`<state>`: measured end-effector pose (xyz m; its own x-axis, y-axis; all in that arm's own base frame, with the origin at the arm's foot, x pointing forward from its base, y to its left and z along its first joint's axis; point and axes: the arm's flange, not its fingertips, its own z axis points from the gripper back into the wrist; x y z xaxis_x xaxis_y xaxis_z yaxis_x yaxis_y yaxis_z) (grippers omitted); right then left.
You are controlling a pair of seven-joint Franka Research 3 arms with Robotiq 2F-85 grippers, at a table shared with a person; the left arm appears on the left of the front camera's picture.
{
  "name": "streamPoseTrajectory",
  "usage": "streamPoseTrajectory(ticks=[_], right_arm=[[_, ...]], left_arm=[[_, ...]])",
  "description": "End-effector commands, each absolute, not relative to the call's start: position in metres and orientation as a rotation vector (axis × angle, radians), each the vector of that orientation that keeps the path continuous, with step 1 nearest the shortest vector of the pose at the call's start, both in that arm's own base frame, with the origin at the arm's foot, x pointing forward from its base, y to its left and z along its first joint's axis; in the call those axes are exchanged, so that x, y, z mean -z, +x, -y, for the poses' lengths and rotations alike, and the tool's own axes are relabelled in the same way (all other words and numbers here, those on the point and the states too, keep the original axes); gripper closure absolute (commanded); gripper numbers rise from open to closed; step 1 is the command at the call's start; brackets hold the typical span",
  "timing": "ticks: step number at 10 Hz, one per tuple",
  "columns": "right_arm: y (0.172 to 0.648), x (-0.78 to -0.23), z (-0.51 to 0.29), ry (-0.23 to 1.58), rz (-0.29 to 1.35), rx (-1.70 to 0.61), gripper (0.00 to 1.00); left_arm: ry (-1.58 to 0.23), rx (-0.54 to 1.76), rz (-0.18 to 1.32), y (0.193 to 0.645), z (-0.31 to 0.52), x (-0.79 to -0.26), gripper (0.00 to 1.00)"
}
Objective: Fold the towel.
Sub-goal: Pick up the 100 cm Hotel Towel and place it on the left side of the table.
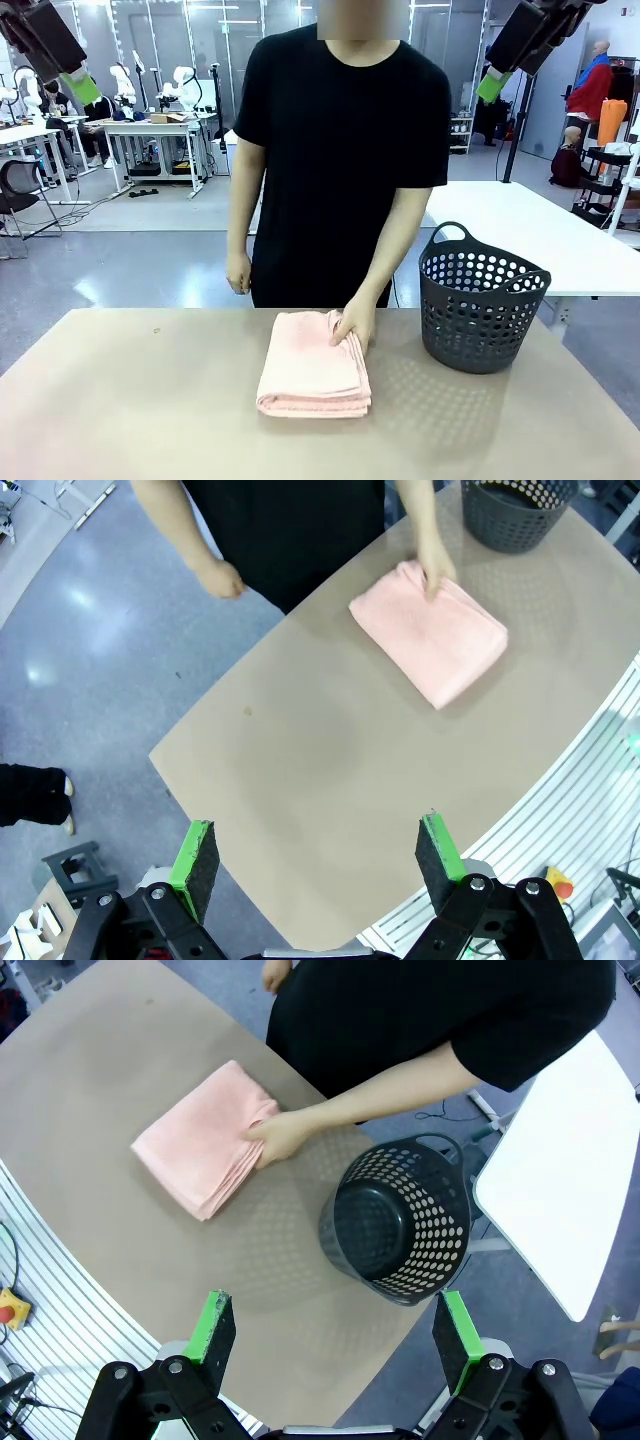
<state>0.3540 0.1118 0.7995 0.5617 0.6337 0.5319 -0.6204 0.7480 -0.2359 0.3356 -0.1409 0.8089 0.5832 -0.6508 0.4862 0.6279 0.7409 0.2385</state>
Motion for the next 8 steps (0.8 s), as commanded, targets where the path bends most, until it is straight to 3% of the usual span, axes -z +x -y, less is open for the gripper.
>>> streamPoseTrajectory(ticks=[1, 8], right_arm=[[0.3533, -0.7994, -0.1106, -0.021, 0.635, -0.738, 0.0], [0.3533, -0.7994, -0.1106, -0.021, 0.635, -0.738, 0.0]], left_arm=[[0.02, 0.743, 0.586, 0.3352, 0.1412, -0.8118, 0.0], [0.02, 0.743, 0.586, 0.3352, 0.1412, -0.8118, 0.0]])
